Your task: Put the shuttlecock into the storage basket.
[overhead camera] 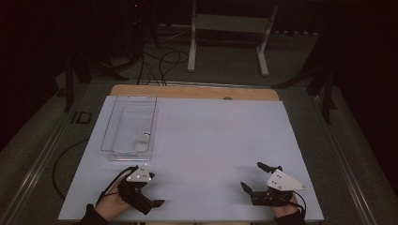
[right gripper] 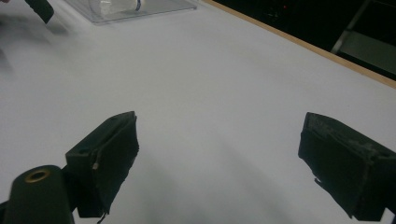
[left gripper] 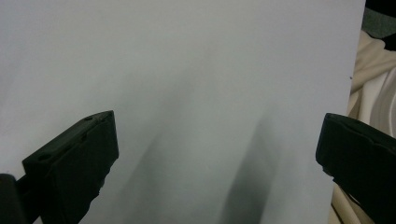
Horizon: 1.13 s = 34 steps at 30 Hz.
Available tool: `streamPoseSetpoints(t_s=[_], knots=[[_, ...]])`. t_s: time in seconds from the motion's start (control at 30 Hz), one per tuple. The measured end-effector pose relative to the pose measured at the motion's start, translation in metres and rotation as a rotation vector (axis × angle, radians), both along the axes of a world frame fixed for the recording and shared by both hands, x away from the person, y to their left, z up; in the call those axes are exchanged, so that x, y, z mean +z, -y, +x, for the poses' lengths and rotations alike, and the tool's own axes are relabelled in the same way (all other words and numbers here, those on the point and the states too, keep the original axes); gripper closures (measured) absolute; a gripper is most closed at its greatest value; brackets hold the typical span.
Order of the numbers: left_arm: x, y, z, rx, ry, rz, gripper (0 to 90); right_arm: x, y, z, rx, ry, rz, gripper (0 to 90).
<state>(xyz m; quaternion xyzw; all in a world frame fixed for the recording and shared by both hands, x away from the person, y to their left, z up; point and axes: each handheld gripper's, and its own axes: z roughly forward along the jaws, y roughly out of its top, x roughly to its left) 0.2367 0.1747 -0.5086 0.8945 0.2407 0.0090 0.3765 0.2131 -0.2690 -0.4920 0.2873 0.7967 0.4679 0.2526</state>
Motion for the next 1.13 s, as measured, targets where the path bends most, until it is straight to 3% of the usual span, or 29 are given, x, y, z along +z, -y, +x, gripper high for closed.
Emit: streamPoseSetpoints(t_s=[0.37,1.13], knots=[[-0.007,-0.013,-0.003,0.041,0.000,-0.039,0.2,0.000,0.001,0.000,0.003,0.001,-0.006,11.8],[-0.010,-0.011,-0.002,0.055,0.010,-0.063,0.2,-0.003,0.000,0.000,0.011,-0.019,-0.022,11.8]])
